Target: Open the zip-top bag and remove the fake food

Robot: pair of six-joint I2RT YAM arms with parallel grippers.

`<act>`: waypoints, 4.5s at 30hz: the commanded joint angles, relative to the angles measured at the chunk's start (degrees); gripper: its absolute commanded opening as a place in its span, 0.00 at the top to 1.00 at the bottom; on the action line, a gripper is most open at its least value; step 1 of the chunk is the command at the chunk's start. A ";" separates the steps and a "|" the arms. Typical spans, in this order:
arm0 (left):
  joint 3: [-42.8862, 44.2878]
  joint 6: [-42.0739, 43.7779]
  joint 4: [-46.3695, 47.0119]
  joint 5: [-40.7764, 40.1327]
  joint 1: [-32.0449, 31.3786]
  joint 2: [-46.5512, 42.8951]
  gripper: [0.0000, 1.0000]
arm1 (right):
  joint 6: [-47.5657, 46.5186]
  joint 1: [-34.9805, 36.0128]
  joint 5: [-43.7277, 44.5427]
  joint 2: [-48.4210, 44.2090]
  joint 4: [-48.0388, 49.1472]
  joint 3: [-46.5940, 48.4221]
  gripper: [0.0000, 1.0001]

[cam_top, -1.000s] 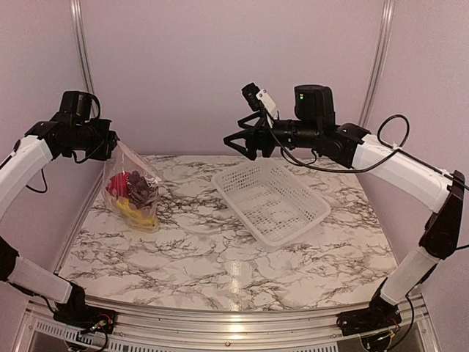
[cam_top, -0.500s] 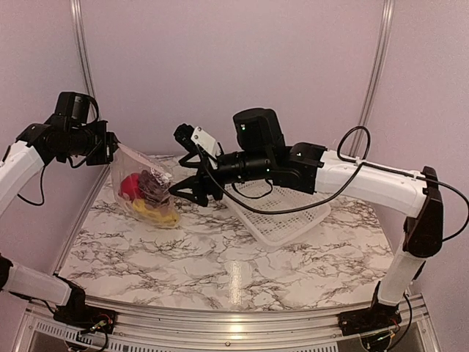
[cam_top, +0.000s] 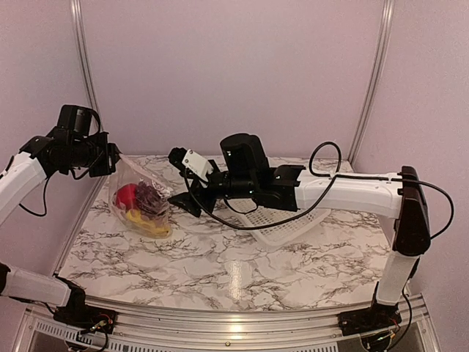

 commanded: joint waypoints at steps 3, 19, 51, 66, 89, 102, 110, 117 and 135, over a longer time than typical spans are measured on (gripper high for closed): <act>-0.02 -1.33 4.17 0.84 -0.58 -2.04 1.00 | -0.79 0.38 -1.40 0.76 5.74 -0.53 0.25; -2.63 -0.90 7.14 1.38 -1.06 -2.83 1.00 | -1.24 0.38 4.72 5.67 4.75 3.95 0.65; -0.88 45.26 17.98 1.71 -0.98 -4.17 0.34 | -2.17 -2.84 0.97 1.09 -6.66 8.86 1.00; 10.27 106.24 8.55 14.82 -3.99 -7.16 0.25 | 1.60 -8.04 -15.88 3.50 -17.17 18.96 1.00; 11.62 126.69 -7.55 13.07 -25.89 0.52 0.29 | 9.20 -9.83 -22.13 2.28 -26.25 19.28 1.00; 9.27 129.14 -7.39 8.84 -26.45 3.60 0.51 | 12.70 -10.84 -27.45 1.48 -25.34 18.08 1.00; 8.49 129.95 -6.68 5.04 -26.39 4.86 0.56 | 13.31 -11.94 -29.25 0.17 -25.35 16.70 1.00; 8.07 131.61 -6.12 6.75 -26.47 5.21 0.69 | 14.67 -12.83 -33.32 -0.03 -24.58 16.29 1.00; 7.70 121.14 -1.16 19.89 -22.97 5.29 1.00 | 14.94 -16.89 -30.60 -12.21 -6.40 -4.65 0.41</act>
